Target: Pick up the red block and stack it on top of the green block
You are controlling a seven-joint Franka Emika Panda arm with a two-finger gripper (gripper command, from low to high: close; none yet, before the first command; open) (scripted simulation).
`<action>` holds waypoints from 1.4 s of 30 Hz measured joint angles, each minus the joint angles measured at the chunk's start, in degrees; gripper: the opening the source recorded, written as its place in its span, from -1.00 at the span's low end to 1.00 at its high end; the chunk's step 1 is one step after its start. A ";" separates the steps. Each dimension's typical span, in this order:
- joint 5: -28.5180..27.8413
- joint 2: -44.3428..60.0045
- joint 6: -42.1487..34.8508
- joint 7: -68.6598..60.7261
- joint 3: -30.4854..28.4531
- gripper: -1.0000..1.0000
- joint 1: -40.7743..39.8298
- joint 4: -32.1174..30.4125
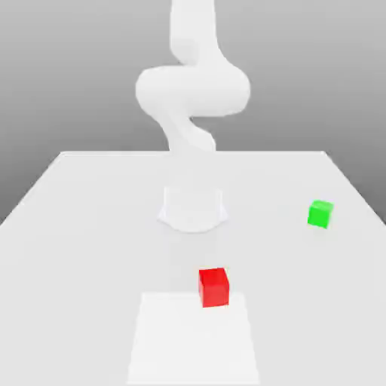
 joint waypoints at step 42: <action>1.12 33.84 27.67 0.42 1.81 -1.00 8.13 -35.12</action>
